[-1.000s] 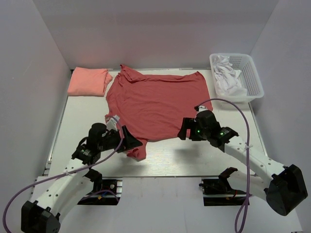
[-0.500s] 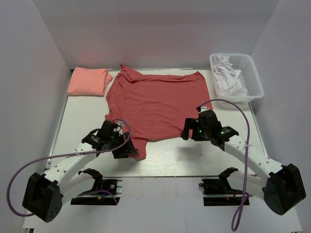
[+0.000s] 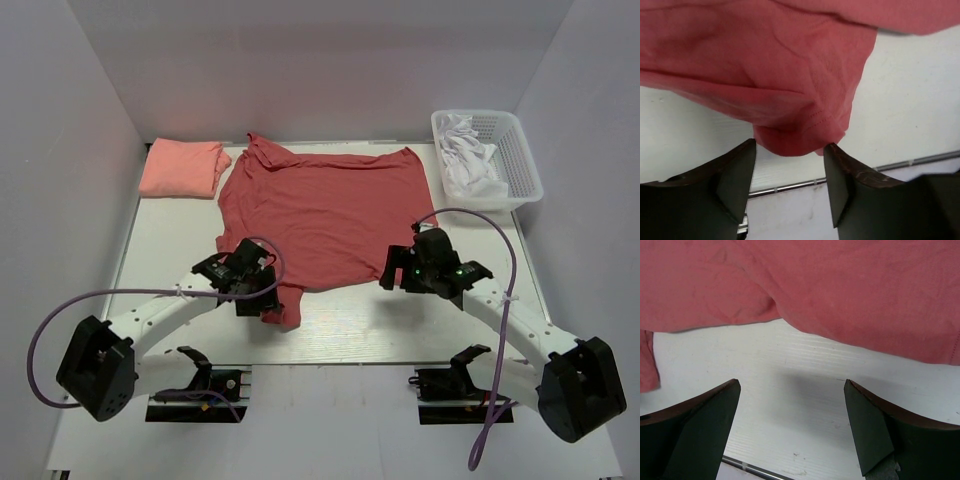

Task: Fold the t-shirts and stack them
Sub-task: Flatten out the tshirt

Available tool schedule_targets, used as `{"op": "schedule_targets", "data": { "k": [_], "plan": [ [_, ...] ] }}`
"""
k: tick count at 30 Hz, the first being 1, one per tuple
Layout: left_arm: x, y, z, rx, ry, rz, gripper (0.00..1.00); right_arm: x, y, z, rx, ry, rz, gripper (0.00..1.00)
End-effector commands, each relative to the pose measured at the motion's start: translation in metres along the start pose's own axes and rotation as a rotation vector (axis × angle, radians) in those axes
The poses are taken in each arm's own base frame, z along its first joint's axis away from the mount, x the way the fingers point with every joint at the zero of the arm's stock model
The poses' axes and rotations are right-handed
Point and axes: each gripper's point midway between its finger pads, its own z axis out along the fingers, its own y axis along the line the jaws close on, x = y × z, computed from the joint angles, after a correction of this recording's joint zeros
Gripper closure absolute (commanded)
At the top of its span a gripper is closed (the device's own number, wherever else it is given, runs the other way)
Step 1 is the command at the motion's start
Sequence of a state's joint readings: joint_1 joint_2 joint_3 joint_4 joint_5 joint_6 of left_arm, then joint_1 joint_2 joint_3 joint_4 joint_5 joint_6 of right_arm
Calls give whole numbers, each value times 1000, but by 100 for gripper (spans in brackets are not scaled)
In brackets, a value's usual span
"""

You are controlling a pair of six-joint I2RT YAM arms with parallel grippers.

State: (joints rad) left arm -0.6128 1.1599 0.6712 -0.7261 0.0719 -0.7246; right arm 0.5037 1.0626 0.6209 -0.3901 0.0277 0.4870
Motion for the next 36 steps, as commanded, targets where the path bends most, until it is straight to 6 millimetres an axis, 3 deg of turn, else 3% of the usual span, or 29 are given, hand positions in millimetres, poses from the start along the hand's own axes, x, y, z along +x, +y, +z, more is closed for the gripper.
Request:
{"op": "schedule_targets", "data": {
  "k": [1, 2, 3, 5, 6, 8, 11, 15, 17, 20, 25, 28, 29, 32, 34, 36],
  "plan": [
    [-20, 1, -6, -74, -84, 7, 35, 3, -8, 2, 17, 1, -6, 10],
    [-16, 1, -2, -85, -66, 18, 40, 3, -10, 2, 21, 2, 0, 10],
    [-16, -2, -1, -89, -66, 32, 53, 4, -11, 2, 22, 0, 1, 10],
    [-10, -2, 0, -107, -39, 37, 67, 5, -12, 3, 19, 4, 10, 10],
    [-13, -2, -1, -120, -39, 26, 83, 5, -10, 3, 13, 4, 30, 10],
    [-11, -3, -9, -150, -35, 29, 100, 10, -7, 5, -20, 29, 17, 10],
    [-16, -11, -30, -144, -50, 25, 100, 10, -7, 8, -21, 28, 19, 10],
    [-10, -47, -71, 32, -14, 41, 100, 6, -14, 12, 11, 27, 17, 10],
    [-9, -50, -85, 45, -5, 41, 100, 2, -21, 15, 55, 14, 24, 10],
    [3, -35, -94, -37, 46, -17, 100, 4, -24, 16, 59, 22, 34, 10],
    [54, 8, -70, -190, 220, -120, 100, 9, -32, 19, 73, 37, 40, 10],
    [68, 26, -74, -273, 248, -180, 100, 11, -37, 20, 89, 45, 44, 10],
    [76, 43, -82, -361, 266, -191, 100, 11, -39, 20, 95, 47, 39, 10],
    [77, 42, -87, -337, 256, -204, 100, 8, -40, 22, 99, 44, 46, 10],
    [70, 47, -86, -354, 212, -231, 100, 9, -37, 23, 81, 54, 45, 10],
    [57, 39, -92, -325, 157, -238, 100, 7, -29, 23, 35, 52, 28, 10]
  ]
}}
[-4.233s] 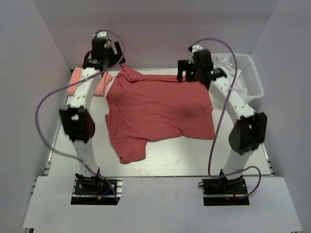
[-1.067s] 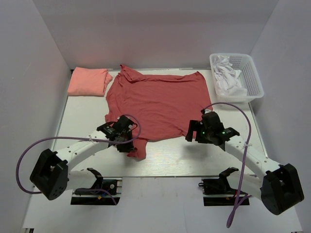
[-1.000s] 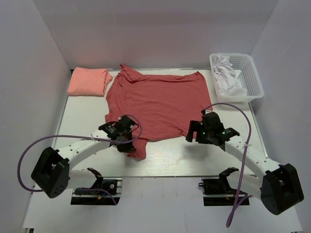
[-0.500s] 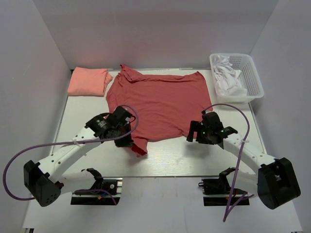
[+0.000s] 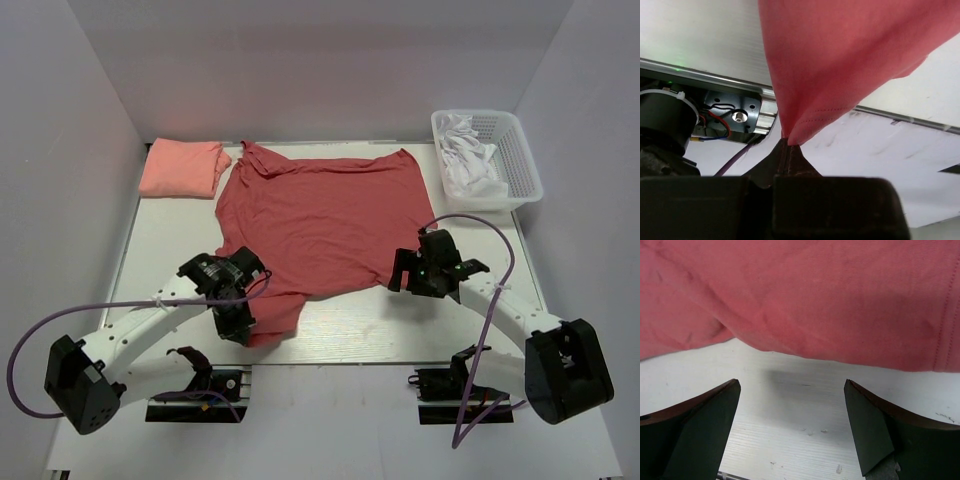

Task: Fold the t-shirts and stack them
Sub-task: Flatten out the tshirt

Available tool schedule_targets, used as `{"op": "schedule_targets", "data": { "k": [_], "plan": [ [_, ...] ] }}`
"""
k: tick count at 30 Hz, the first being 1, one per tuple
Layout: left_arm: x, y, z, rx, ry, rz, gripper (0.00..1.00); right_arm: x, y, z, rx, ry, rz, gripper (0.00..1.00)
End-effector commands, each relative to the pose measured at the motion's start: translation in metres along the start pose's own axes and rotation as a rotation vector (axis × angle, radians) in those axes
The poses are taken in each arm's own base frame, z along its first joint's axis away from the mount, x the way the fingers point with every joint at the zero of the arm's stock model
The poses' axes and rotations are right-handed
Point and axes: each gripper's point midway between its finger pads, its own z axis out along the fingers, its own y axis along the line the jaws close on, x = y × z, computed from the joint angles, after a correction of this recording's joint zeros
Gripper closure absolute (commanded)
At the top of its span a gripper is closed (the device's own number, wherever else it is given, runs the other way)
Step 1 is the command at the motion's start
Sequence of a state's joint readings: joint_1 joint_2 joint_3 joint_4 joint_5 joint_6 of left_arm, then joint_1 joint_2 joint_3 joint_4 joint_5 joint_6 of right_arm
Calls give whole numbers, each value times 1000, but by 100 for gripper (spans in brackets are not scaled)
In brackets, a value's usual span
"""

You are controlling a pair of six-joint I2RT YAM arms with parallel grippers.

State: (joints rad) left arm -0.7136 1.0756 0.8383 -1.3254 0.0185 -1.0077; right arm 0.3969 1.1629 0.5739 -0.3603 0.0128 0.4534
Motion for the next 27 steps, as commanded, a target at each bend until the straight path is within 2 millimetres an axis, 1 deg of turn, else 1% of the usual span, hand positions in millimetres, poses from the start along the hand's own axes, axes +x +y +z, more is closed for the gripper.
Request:
{"op": "schedule_targets", "data": {
  "k": [1, 2, 3, 4, 5, 6, 7, 8, 10, 11, 13, 14, 15, 16, 17, 18, 19, 20, 21, 22, 23, 24, 25, 26, 27],
  "plan": [
    [-13, 4, -25, -6, -83, -52, 100, -8, 13, 0, -79, -23, -55, 10],
    [-15, 1, -29, 8, -92, -52, 94, -9, 14, -1, -84, -29, -58, 10],
    [-16, -1, -30, 8, -92, -38, 62, -10, 14, -2, -83, -33, -67, 10],
    [-16, -3, -33, 17, -97, -28, 56, -12, 14, -4, -88, -43, -73, 10],
    [-15, -4, -31, 11, -83, -17, 46, -13, 11, -4, -71, -51, -74, 10],
    [-15, -4, -31, 11, -83, -16, 19, -15, 11, -6, -66, -61, -74, 10],
    [-13, -2, -28, -5, -72, -16, 6, -20, 12, -10, -67, -81, -79, 10],
    [-13, -2, -28, -6, -72, -16, 0, -23, 10, -11, -55, -90, -74, 10],
    [-14, -2, -26, -15, -67, -4, 0, -27, 13, -14, -63, -103, -74, 10],
    [-17, -3, -28, -20, -80, -4, 0, -27, 13, -15, -62, -101, -72, 10],
    [-32, -11, -31, -4, -145, 12, 0, -28, 13, -11, -57, -92, -56, 10],
    [-38, -13, -28, -13, -163, 24, 0, -30, 14, -10, -64, -96, -55, 10],
    [-55, -24, -29, 12, -235, 33, 0, -30, 16, -7, -68, -84, -54, 10],
    [-68, -29, -27, 17, -275, 30, 0, -30, 16, -4, -67, -74, -45, 10],
    [-80, -36, -22, 9, -310, 35, 0, -37, 19, -3, -70, -86, -46, 10],
    [-96, -39, -19, -10, -376, 45, 0, -41, 19, -1, -65, -92, -43, 10],
    [-114, -54, -15, 23, -433, 37, 0, -48, 21, -1, -65, -110, -43, 10],
    [-127, -58, -10, 17, -459, 43, 0, -58, 25, 1, -66, -119, -43, 10],
    [-147, -62, -2, -38, -491, 24, 0, -68, 19, 1, -22, -150, -39, 10],
    [-164, -72, 0, -29, -534, 17, 0, -73, 18, 3, -12, -162, -34, 10],
    [-176, -77, 4, -30, -540, 5, 0, -88, 20, 6, 3, -174, -32, 10],
    [-197, -79, -1, -23, -565, -12, 0, -92, 20, 7, 14, -173, -34, 10],
    [-215, -94, 4, 18, -594, -16, 0, -99, 22, 10, 18, -172, -37, 10],
    [-225, -96, 7, 33, -605, -23, 0, -104, 23, 12, 17, -176, -41, 10],
    [-243, -92, 4, 34, -632, -38, 0, -114, 25, 19, 25, -178, -41, 10]
  ]
}}
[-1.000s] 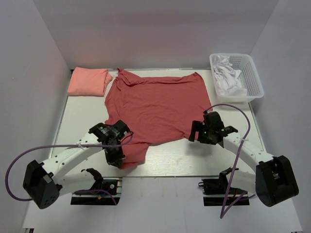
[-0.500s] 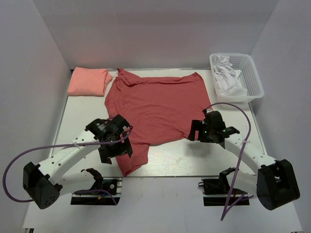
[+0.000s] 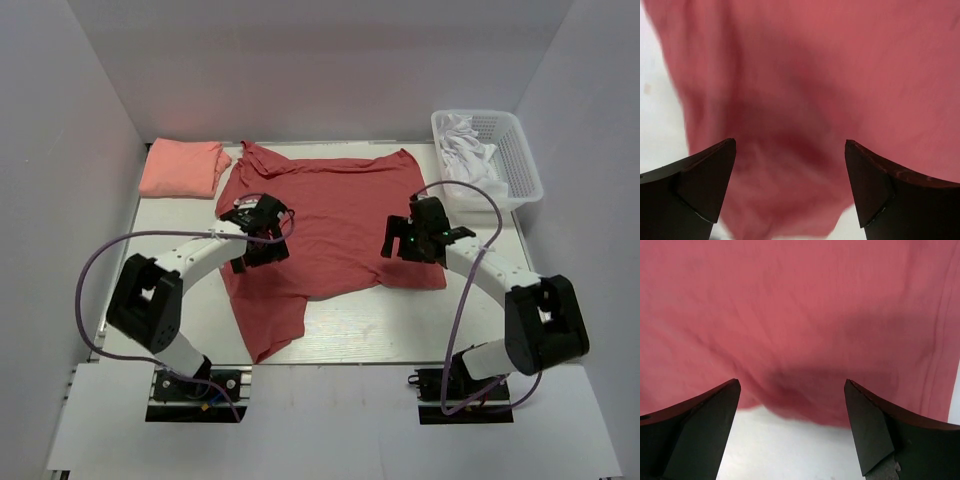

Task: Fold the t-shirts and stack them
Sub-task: Flatten out the tshirt

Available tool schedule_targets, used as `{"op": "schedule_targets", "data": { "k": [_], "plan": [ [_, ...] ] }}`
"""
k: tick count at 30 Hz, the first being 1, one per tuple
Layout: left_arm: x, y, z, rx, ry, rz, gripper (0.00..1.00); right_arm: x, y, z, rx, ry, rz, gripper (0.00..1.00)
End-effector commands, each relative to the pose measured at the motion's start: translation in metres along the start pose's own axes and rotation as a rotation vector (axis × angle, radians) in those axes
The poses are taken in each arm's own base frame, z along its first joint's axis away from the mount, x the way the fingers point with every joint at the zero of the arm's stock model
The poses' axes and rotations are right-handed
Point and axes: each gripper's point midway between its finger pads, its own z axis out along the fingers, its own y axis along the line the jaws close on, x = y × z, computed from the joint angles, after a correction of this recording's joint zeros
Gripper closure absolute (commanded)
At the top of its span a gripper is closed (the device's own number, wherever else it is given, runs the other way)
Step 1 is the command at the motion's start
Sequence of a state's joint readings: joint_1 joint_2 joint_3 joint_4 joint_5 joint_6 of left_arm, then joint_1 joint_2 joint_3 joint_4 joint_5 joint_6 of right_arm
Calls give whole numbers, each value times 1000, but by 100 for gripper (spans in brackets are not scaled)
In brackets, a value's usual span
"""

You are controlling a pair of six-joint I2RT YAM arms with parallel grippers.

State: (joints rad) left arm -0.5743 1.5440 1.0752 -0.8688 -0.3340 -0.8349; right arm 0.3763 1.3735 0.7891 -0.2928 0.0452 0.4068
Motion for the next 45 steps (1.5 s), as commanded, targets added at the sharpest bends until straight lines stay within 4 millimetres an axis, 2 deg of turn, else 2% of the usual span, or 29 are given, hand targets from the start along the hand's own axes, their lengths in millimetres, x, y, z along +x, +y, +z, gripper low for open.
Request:
{"op": "schedule_targets", "data": {
  "k": [1, 4, 6, 7, 10, 11, 13, 15, 16, 17, 18, 21, 22, 24, 26, 28, 29, 30, 31, 33, 34, 35, 36, 37, 39, 40, 41, 44, 45],
  "plan": [
    [-84, -21, 5, 106, -220, -73, 0, -45, 4, 11, 26, -96, -6, 10],
    [-106, -12, 28, 91, -224, -73, 0, -62, -3, 27, 58, -86, 1, 10],
    [-110, -9, 49, 74, -205, -62, 0, -68, -5, 42, 74, -68, -2, 10],
    [-116, 0, 57, 51, -198, -76, 0, -70, -11, 45, 85, -65, 9, 10],
    [-128, -2, 82, 106, -185, -93, 0, -79, -26, 63, 128, -49, 35, 10],
    [-136, -9, 86, 132, -215, -74, 0, -81, -26, 68, 127, -43, 37, 10],
    [-138, -3, 104, 115, -194, -49, 0, -85, -36, 81, 143, -27, 44, 10],
    [-151, -4, 110, 114, -209, -38, 0, -84, -42, 85, 154, -10, 48, 10],
    [-151, -5, 115, 110, -204, -28, 0, -80, -52, 92, 174, 13, 67, 10],
    [-163, 2, 119, 92, -218, -41, 0, -85, -52, 93, 167, 4, 75, 10],
    [-160, 6, 133, 73, -194, -32, 0, -84, -55, 95, 166, 14, 81, 10],
    [-167, 6, 150, 90, -169, -13, 0, -86, -61, 104, 157, 26, 104, 10],
    [-164, 7, 165, 97, -137, -19, 0, -86, -65, 104, 166, 27, 114, 10],
    [-177, 4, 167, 105, -137, -18, 0, -88, -69, 105, 175, 24, 120, 10],
    [-183, -3, 160, 142, -147, 2, 0, -98, -66, 98, 160, -5, 82, 10],
    [-186, -14, 145, 204, -173, 34, 0, -102, -53, 94, 104, -16, 54, 10],
    [-187, -12, 138, 210, -190, 46, 0, -112, -48, 89, 84, -56, 42, 10],
    [-195, -20, 113, 245, -234, 62, 0, -119, -41, 81, 55, -79, 34, 10],
    [-197, -25, 100, 267, -253, 81, 0, -124, -27, 78, -1, -96, 23, 10],
    [-197, -26, 75, 309, -264, 84, 0, -145, -18, 59, -30, -155, -14, 10],
    [-203, -24, 49, 322, -288, 64, 0, -154, -11, 50, -44, -180, -28, 10],
    [-205, -22, 36, 329, -303, 61, 0, -155, -6, 46, -49, -181, -47, 10],
    [-205, -15, 25, 311, -313, 38, 0, -165, -1, 33, -59, -215, -56, 10],
    [-208, -11, -2, 332, -350, 8, 0, -167, 3, 28, -69, -225, -62, 10],
    [-199, -2, -22, 332, -346, -41, 0, -166, 9, 21, -74, -237, -62, 10],
    [-189, 2, -27, 334, -326, -84, 0, -162, 11, 9, -73, -254, -58, 10],
    [-177, 10, -42, 331, -308, -108, 0, -158, 11, 6, -74, -249, -38, 10],
    [-134, 21, -41, 330, -206, -197, 0, -119, 2, -4, -63, -221, 29, 10],
    [-102, 24, -36, 346, -150, -196, 0, -112, -3, -5, -45, -216, 62, 10]
  ]
}}
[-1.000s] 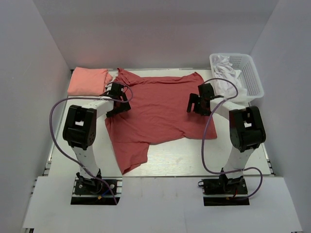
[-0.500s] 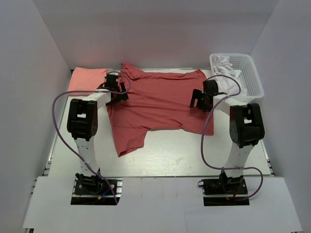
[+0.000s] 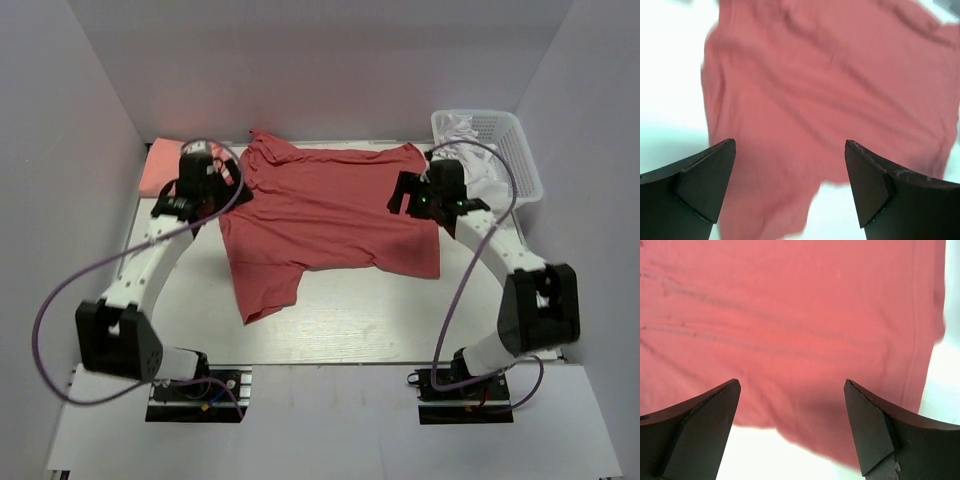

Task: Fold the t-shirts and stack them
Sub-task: Flatten out the tshirt

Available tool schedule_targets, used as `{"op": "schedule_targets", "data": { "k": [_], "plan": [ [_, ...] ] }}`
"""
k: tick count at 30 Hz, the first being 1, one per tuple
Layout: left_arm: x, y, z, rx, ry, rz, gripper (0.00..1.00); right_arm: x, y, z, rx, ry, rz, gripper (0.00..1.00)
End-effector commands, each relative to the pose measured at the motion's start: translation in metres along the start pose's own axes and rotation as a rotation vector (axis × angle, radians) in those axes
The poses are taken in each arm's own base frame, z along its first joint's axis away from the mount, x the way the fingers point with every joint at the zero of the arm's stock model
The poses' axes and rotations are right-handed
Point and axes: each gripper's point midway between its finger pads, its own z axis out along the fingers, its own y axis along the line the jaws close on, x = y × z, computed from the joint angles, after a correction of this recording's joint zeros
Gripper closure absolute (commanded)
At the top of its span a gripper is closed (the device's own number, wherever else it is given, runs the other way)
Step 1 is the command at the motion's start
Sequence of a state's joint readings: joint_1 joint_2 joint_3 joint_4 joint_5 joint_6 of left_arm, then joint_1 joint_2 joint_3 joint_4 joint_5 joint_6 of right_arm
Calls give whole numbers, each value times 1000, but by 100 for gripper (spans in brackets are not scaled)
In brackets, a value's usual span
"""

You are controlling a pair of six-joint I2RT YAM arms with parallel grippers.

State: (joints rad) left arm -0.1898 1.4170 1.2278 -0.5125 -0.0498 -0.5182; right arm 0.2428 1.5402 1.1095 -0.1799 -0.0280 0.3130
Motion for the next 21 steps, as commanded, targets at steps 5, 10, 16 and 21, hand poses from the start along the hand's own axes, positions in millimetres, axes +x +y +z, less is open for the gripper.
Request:
{"op": "schedule_targets", "data": {
  "k": [5, 10, 16, 21],
  "plan": [
    [182, 64, -48, -129, 458, -184, 1, 74, -40, -48, 161, 63, 135, 10],
    [234, 63, -70, -29, 522, -253, 6, 98, -54, -74, 200, 28, 161, 10],
    [270, 73, -60, -84, 610, -262, 24, 119, -64, -76, 237, 87, 152, 10],
    [269, 96, -61, -220, 587, -219, 29, 119, -67, -77, 249, 85, 145, 10]
  ]
}}
